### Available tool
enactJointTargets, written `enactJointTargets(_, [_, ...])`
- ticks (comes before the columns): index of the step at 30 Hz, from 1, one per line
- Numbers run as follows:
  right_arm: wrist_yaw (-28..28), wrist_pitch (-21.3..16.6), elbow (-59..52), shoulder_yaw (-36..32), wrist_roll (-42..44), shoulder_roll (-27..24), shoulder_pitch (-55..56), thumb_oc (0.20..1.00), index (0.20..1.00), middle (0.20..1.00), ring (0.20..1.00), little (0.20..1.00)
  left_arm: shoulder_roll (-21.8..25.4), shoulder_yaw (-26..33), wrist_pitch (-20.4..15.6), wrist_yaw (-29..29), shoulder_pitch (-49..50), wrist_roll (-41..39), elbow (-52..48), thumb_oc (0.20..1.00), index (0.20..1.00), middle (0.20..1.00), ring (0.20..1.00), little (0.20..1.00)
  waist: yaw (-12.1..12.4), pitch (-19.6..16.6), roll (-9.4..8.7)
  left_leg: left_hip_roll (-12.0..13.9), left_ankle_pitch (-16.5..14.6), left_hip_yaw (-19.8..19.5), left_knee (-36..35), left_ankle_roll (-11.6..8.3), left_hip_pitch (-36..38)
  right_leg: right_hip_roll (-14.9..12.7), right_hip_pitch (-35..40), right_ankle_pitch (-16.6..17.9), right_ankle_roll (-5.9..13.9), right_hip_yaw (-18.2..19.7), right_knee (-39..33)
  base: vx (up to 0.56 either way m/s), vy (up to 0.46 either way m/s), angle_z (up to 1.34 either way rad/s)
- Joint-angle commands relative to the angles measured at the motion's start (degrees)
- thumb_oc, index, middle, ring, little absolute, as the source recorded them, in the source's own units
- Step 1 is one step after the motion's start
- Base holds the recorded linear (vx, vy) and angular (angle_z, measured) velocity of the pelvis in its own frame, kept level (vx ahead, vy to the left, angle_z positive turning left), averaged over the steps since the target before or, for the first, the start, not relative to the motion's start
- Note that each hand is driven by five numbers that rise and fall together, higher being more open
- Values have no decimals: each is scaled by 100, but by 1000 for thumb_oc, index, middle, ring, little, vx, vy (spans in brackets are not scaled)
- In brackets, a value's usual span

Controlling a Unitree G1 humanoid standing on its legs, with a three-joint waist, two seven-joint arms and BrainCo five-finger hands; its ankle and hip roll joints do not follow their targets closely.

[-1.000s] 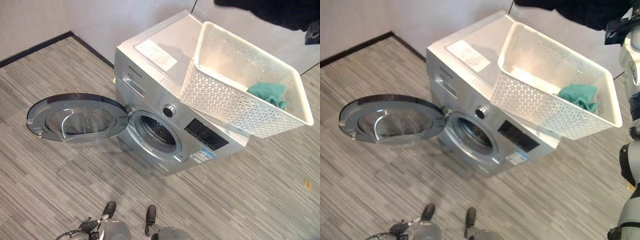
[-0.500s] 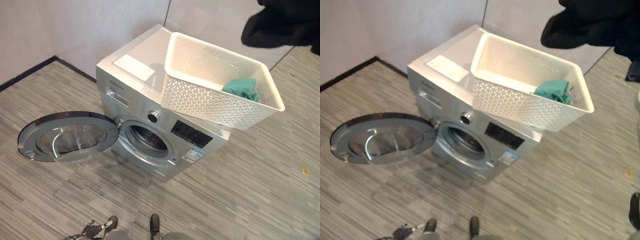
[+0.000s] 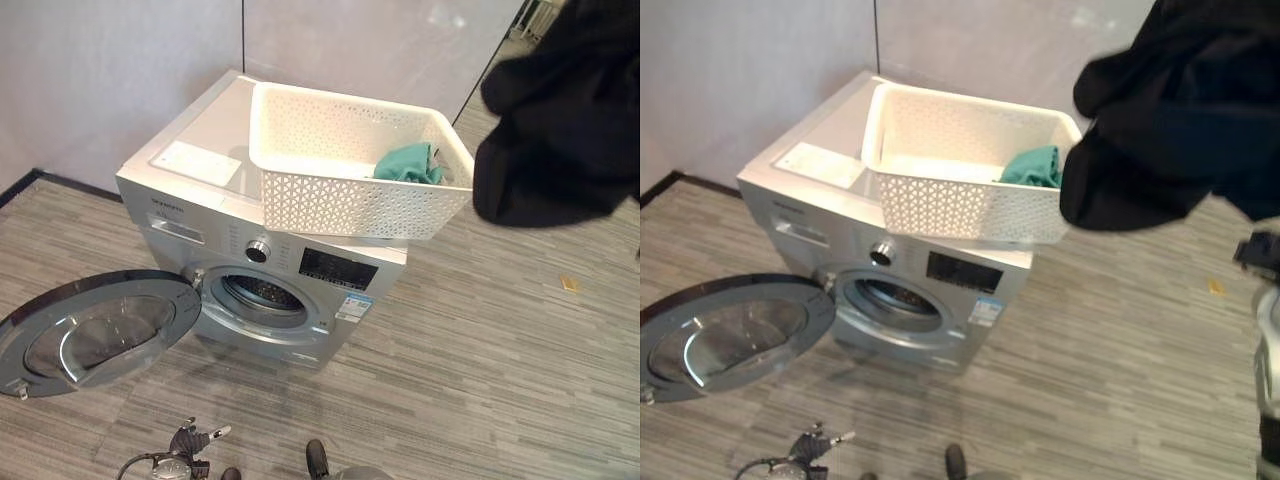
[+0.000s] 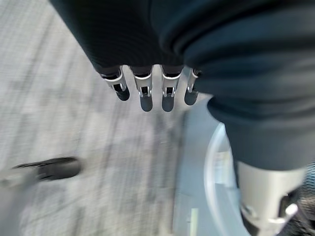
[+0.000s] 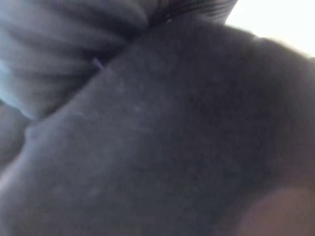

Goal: Grab the laundry basket,head to the washer,open it,put in the laundry and shut it.

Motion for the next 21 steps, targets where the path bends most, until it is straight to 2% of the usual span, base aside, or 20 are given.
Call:
enactJointTargets(1, [743, -191, -105, -146, 423, 4, 24, 200, 200, 200, 200, 200, 511, -166, -424, -64, -35, 225, -768, 1000, 1000, 1000, 1000, 1000, 206, -22, 4, -12, -1073, 136, 609, 422, 485, -444, -671, -148, 702, -65, 632, -72, 45, 0])
enactJointTargets(2, [948, -164, -168, 19, 534, 44, 175, 200, 200, 200, 200, 200, 617, -157, -498, -109, 66, 200, -1188, 1000, 1000, 1000, 1000, 1000, 193, 28, -4, -49, -1029, 154, 623, 418, 471, -467, -702, -93, 702, -41, 650, -108, 58, -5])
enactJointTargets(3, [1467, -168, -281, 388, 904, 129, 550, 200, 200, 200, 200, 200, 961, -188, -647, -321, 353, 119, -2219, 1000, 1000, 1000, 1000, 1000, 174, 88, 13, -78, -1033, 180, 643, 431, 490, -493, -711, -74, 729, -11, 671, -83, 44, -5])
enactJointTargets(4, [1477, -179, -267, 401, 913, 132, 553, 200, 200, 200, 200, 200, 974, -175, -630, -329, 388, 114, -2250, 1000, 1000, 1000, 1000, 1000, 170, 71, 32, -58, -1084, 182, 636, 444, 521, -475, -682, -121, 738, -19, 666, -35, 53, -6])
enactJointTargets(5, [1733, -88, -363, 458, 1065, 101, 685, 200, 200, 200, 200, 200, 1140, -113, -677, -484, 548, 41, -2748, 1000, 1000, 1000, 1000, 1000, 166, 89, 44, -67, -1090, 189, 636, 451, 537, -491, -680, -110, 756, -21, 665, 1, 45, -6])
enactJointTargets(8, [2496, -7, -387, 899, 1802, 29, 1183, 200, 200, 200, 200, 200, 2026, -89, -973, -1067, 913, -91, -4287, 1000, 1000, 1000, 1000, 1000, 176, 149, 53, -131, -1034, 209, 629, 443, 558, -579, -699, -43, 815, -44, 690, -60, 42, -11])
enactJointTargets(11, [2944, 220, -363, 1505, 2080, -211, 1361, 200, 200, 200, 200, 200, 2702, -343, -1128, -1529, 765, -374, -5054, 1000, 1000, 1000, 1000, 1000, 184, 178, 73, -126, -1073, 235, 590, 438, 652, -622, -657, -75, 874, -98, 721, -8, 26, -1])
enactJointTargets(13, [3152, 311, -261, 2048, 2381, -470, 1266, 200, 200, 200, 200, 200, 3205, -953, -1267, -1739, 235, -432, -5481, 1000, 1000, 1000, 1000, 1000, 199, 226, 44, -146, -1057, 235, 581, 425, 689, -679, -645, -54, 902, -108, 741, 0, 0, 0])
enactJointTargets(14, [3154, 305, -250, 2042, 2381, -465, 1261, 200, 200, 200, 200, 200, 3207, -973, -1270, -1734, 210, -432, -5468, 1000, 1000, 1000, 1000, 1000, 209, 239, 41, -147, -1057, 235, 582, 426, 696, -681, -637, -55, 903, -107, 741, 0, 0, 0])
enactJointTargets(17, [3152, 329, 0, 2664, 2493, -541, 846, 200, 200, 200, 200, 200, 3386, -1855, -1374, -1779, -619, -143, -5460, 1000, 1000, 1000, 1000, 1000, 253, 322, 2, -171, -1062, 225, 624, 422, 704, -729, -613, -28, 920, -116, 739, -5, -1, 1])
enactJointTargets(20, [3005, 361, 266, 3350, 2485, -428, 300, 200, 200, 200, 200, 200, 3169, -2766, -1433, -1721, -1371, 393, -5252, 1000, 1000, 1000, 1000, 1000, 323, 462, -14, -203, -1075, 190, 702, 431, 677, -783, -594, 5, 927, -123, 717, -22, -10, -1])
enactJointTargets(21, [3001, 349, 299, 3354, 2481, -421, 269, 200, 200, 200, 200, 200, 3150, -2809, -1450, -1700, -1428, 409, -5200, 1000, 1000, 1000, 1000, 1000, 333, 483, -17, -205, -1080, 187, 713, 432, 675, -785, -589, 5, 928, -125, 716, 0, 0, 0])
